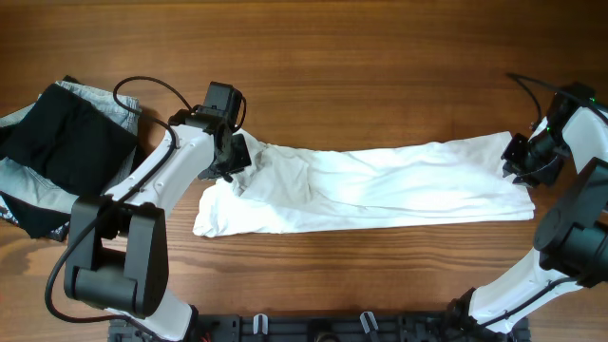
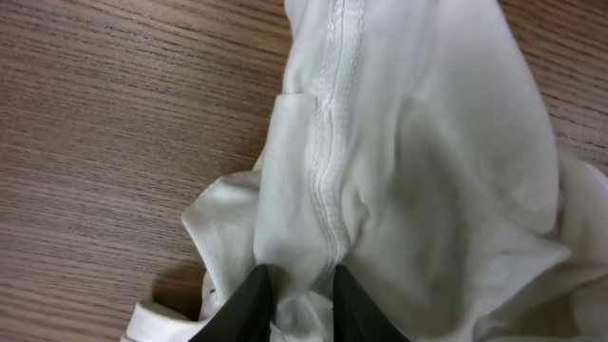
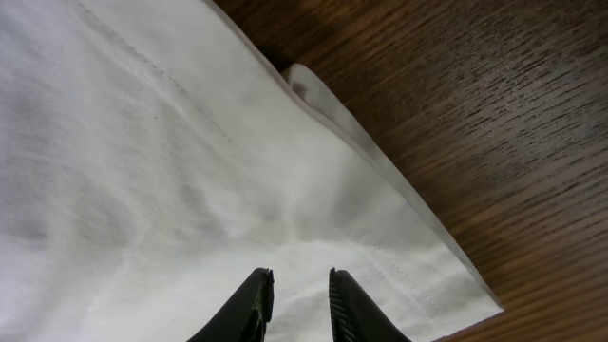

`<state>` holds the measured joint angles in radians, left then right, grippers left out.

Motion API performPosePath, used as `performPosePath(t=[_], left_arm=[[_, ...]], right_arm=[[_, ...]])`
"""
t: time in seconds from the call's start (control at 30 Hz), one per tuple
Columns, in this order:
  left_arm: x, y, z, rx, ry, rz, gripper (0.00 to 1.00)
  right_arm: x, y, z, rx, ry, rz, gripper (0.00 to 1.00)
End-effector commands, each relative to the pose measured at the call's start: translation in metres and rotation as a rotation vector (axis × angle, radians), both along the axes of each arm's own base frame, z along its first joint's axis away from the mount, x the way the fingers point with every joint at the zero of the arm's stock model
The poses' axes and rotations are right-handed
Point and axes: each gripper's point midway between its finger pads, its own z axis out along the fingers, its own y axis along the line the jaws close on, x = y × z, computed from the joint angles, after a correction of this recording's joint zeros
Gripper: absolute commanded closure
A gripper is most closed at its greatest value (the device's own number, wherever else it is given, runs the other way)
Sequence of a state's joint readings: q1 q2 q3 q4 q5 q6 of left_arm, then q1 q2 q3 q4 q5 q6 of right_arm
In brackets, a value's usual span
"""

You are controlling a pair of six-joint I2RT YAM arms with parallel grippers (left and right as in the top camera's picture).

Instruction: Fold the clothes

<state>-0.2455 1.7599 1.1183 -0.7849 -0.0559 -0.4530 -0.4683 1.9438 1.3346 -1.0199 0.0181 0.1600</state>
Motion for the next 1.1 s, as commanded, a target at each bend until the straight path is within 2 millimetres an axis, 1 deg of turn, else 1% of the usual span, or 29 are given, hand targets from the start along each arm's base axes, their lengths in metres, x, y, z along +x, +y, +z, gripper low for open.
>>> performPosePath(t=[0.0,0.13,0.2,0.23,0.3,0.37,0.47,0.5,0.57,0.63,0.67,0.73,0.83,1.07], left_arm=[[-0.005,0.004,-0.008,0.025,0.029,0.0,0.78],[-0.005,0.004,-0.009,0.025,0.031,0.0,0.79],[-0.005,0.004,-0.009,0.025,0.031,0.0,0.88],[-0.006,0.004,-0.009,0.022,0.034,0.0,0.96],[-0.006,0.003,-0.009,0.017,0.035,-0.001,0.96],[-0.004,0.003,-0.005,0.016,0.025,-0.001,0.96],[0.002,-0.002,0.03,-0.014,-0.004,-0.004,0.96],[0.004,-0.003,0.045,-0.018,-0.022,-0.004,0.96],[0.005,-0.003,0.066,-0.028,-0.062,-0.004,0.96],[0.004,-0.003,0.079,-0.035,-0.093,-0.004,0.96],[0.002,-0.002,0.08,-0.035,-0.09,-0.003,0.96],[-0.005,0.0,0.078,-0.028,-0.063,-0.003,0.96],[-0.02,0.004,0.069,-0.009,0.001,-0.003,0.96],[-0.059,0.018,0.031,0.051,0.132,0.003,0.96]], right_arm=[[0.001,0.003,0.004,0.013,-0.017,-0.017,0.75],[0.001,0.003,0.004,0.013,-0.017,-0.017,0.75],[0.001,0.003,0.004,0.013,-0.017,-0.016,0.75],[0.001,0.003,0.004,0.013,-0.017,-0.017,0.75],[0.001,0.003,0.004,0.013,-0.017,-0.016,0.75],[0.001,0.003,0.004,0.013,-0.017,-0.016,0.75],[0.001,0.003,0.004,0.013,-0.017,-0.016,0.75],[0.001,0.003,0.004,0.013,-0.017,-0.016,0.75],[0.001,0.003,0.004,0.013,-0.017,-0.017,0.75],[0.001,0.003,0.004,0.013,-0.017,-0.017,0.75],[0.001,0.003,0.004,0.013,-0.017,-0.016,0.75],[0.001,0.003,0.004,0.013,-0.017,-0.016,0.75],[0.001,0.003,0.004,0.013,-0.017,-0.016,0.75],[-0.001,0.003,0.004,0.013,-0.008,0.001,0.75]])
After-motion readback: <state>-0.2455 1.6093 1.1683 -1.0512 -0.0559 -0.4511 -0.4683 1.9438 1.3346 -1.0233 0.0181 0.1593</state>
